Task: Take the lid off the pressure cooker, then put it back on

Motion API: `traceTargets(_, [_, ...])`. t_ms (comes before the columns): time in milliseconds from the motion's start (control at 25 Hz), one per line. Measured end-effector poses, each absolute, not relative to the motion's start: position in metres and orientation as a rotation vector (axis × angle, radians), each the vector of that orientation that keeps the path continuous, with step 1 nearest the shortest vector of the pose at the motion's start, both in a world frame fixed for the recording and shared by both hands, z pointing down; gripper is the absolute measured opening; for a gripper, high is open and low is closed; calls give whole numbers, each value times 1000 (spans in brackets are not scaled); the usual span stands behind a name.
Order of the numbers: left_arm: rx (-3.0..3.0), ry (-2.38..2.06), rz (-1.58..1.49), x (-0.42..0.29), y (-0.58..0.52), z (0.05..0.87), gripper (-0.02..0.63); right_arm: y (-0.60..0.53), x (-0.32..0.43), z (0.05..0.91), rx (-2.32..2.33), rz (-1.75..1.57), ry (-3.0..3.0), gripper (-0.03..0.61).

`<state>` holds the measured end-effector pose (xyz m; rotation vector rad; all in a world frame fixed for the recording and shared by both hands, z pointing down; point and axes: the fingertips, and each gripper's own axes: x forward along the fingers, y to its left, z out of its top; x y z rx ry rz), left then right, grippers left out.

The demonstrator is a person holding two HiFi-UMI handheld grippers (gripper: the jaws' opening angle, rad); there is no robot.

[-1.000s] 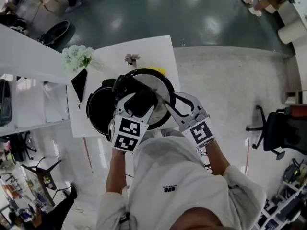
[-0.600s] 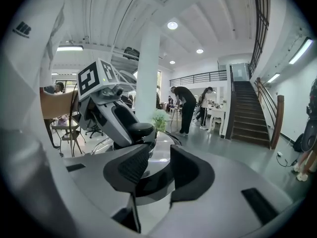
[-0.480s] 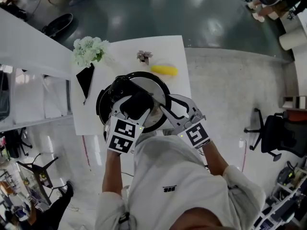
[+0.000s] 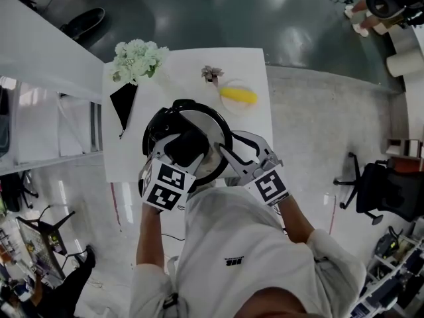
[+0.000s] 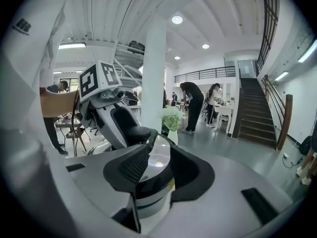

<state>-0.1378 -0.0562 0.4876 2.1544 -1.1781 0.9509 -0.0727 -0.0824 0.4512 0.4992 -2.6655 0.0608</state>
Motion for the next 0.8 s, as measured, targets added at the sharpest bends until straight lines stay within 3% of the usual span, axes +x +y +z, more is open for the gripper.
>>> traceTargets(800, [2214, -1041, 994, -161, -41, 511, 291, -72, -102, 461, 550, 107, -2620, 140])
